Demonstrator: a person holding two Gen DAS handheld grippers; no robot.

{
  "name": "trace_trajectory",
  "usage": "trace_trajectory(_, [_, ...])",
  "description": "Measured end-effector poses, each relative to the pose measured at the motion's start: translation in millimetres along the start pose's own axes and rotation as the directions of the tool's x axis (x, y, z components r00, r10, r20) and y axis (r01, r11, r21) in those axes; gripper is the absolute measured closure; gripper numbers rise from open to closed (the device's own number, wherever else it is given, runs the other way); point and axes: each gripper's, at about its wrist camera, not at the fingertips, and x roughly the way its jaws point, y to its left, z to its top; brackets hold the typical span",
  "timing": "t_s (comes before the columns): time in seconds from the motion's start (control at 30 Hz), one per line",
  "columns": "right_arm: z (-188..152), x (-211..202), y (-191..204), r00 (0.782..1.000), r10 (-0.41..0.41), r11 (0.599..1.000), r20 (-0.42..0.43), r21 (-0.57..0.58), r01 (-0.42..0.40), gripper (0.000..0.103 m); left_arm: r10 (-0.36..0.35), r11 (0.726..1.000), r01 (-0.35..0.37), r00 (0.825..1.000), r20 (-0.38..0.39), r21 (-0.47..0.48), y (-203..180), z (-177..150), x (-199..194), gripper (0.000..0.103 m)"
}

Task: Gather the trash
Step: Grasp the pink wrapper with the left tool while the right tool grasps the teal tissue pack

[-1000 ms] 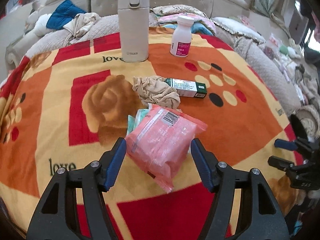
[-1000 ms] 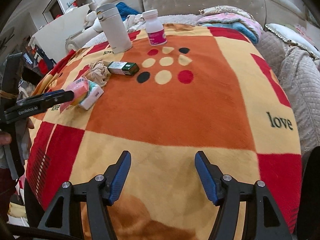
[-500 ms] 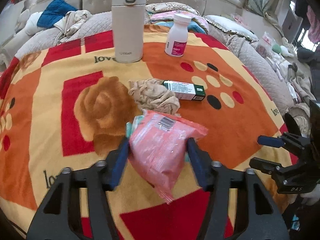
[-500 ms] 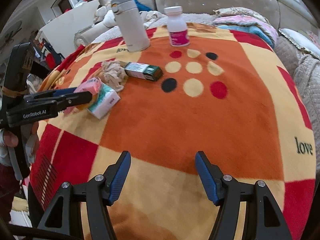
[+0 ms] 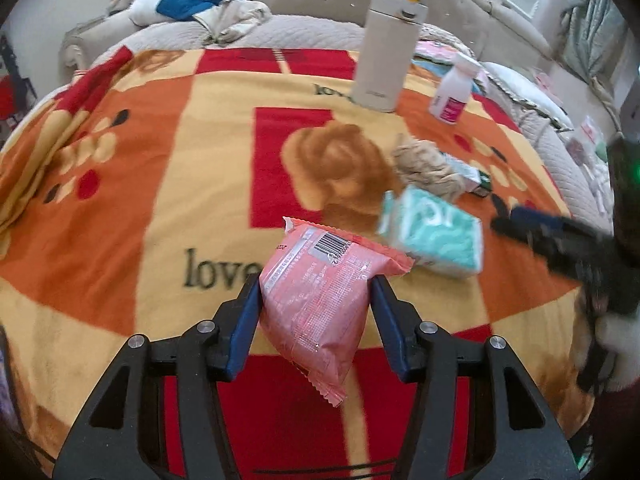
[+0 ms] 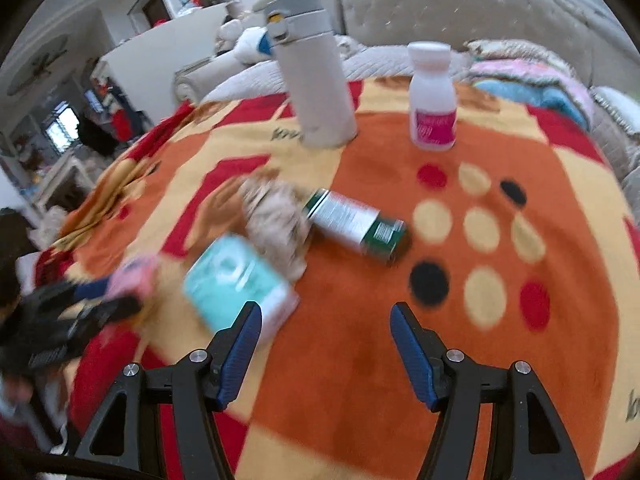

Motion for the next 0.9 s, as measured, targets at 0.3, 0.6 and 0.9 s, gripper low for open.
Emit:
trace_trajectory(0.3, [16.9,36.0,-1.1,0.992,-0.104,0.994,-0.068,-0.034,0.102,0.038,0.031,0.999,-0.031,1.0,0.001,-0.009,15.0,-11.6,-1.2,0.05])
trace_trajectory(0.6, [-9.6,4.7,31.0,0.998,-0.002,0.997,-0.067,-0.073,-0.003,0.038,0.046,0.999,-0.046,0.999,0.007,-0.029,24.1,-15.5,-4.3,0.05])
trace_trajectory(0.9, [-4.5,21.9,86.8,0.988,0.124,0.986,-0.091,-0.105,-0.133,0.038,0.062,0.993,-0.06,0.998,0.018,-0.102,40.3,-21.1,-13.0,0.05])
